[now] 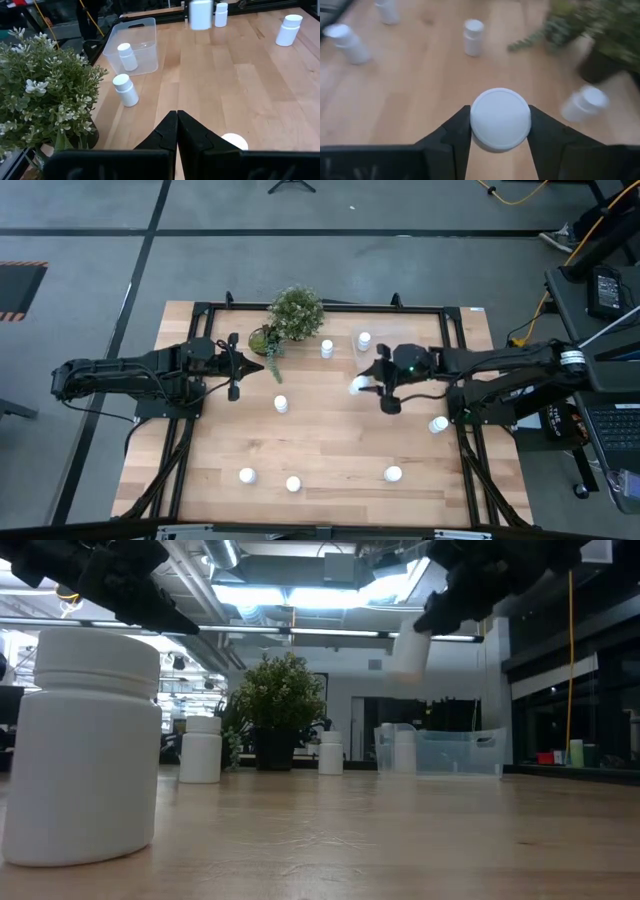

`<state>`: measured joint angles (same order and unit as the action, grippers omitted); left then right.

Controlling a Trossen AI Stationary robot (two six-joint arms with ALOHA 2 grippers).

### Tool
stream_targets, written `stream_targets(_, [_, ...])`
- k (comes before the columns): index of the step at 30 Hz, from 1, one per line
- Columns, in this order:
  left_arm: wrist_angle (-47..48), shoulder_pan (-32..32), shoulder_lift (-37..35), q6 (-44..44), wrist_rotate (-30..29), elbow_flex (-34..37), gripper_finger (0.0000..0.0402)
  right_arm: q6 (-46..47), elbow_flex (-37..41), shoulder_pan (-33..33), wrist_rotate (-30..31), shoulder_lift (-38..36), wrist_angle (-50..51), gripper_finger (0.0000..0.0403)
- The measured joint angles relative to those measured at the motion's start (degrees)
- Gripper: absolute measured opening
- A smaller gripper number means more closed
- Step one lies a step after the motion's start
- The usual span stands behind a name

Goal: Pick and place pill bottles into a basket
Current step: Put the white pill bottle into the transparent bin

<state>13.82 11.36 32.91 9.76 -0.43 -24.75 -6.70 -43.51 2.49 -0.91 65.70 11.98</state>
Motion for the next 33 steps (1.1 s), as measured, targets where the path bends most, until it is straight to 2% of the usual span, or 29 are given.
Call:
stream_targets(8, [-0.09,-0.01,0.0,0.0,0.0,0.0,0.0004,-0.56,0.0,3.28,4.53,-2.18,3.54,0.0154])
stream_targets(13, [-0.11,-0.01,0.0,0.0,0.0,0.0,0.0004,0.06,0.0,5.17,14.45,-2.26,4.83,0.0154])
stream_targets(16, [-0.11,-0.01,0.0,0.0,0.0,-0.02,0.0004,0.26,0.0,6.67,17.3,-2.26,6.33,0.0154])
stream_targets(33, [-0.12,0.0,0.0,0.0,0.0,-0.01,0.0004,2.15,-0.01,16.17,17.79,-0.76,7.06,0.0154])
